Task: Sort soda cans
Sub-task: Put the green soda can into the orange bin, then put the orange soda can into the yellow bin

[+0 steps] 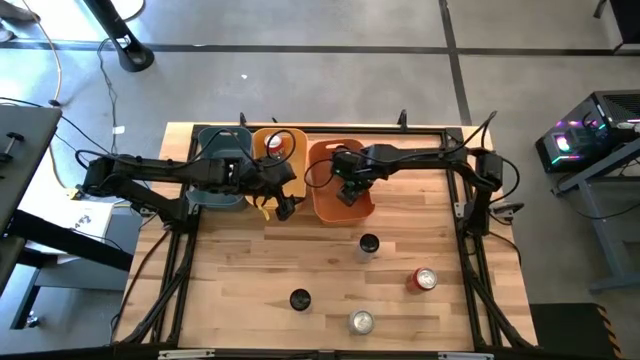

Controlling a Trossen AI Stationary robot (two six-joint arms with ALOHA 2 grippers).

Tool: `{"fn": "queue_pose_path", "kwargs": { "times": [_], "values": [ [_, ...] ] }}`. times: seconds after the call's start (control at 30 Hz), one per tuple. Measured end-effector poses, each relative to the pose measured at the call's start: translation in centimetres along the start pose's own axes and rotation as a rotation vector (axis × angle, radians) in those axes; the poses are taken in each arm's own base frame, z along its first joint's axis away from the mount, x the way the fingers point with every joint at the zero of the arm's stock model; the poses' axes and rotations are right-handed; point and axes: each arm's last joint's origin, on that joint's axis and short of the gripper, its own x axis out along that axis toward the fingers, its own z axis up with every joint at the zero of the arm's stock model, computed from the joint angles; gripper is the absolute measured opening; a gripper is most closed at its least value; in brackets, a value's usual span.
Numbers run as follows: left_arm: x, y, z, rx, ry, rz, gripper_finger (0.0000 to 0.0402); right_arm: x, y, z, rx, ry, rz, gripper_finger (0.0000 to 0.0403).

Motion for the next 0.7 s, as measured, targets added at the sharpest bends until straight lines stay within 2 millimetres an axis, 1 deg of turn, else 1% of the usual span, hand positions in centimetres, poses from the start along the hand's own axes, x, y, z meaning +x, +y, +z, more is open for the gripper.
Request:
{"fn": "queue_pose_path", "kwargs": {
  "times": [0.07,0.1,0.23,0.3,0.57,0.7],
  "values": [
    [0.0,0.0,0.0,0.0,0.0,0.0,0.0344,0.0,0.0,0.0,0.001,0.001,0.005,0.0298],
    [0.0,0.0,0.0,0.0,0.0,0.0,0.0344,0.0,0.0,0.1,0.002,-0.001,0.006,0.0305],
    [0.0,0.0,0.0,-0.001,0.0,0.0,0.0344,0.0,0.1,0.2,0.002,-0.008,0.034,0.0361],
    [0.0,0.0,0.0,-0.001,-0.001,0.0,0.0344,-0.1,0.2,0.3,-0.002,-0.016,0.045,0.0378],
    [0.0,0.0,0.0,0.0,0.0,0.0,0.0344,-0.2,0.2,0.4,-0.007,-0.028,0.056,0.0386],
    [0.0,0.0,-0.1,0.003,0.011,0.003,0.0344,-1.4,-0.4,-0.1,-0.047,-0.02,0.04,0.0387]
  ]
}}
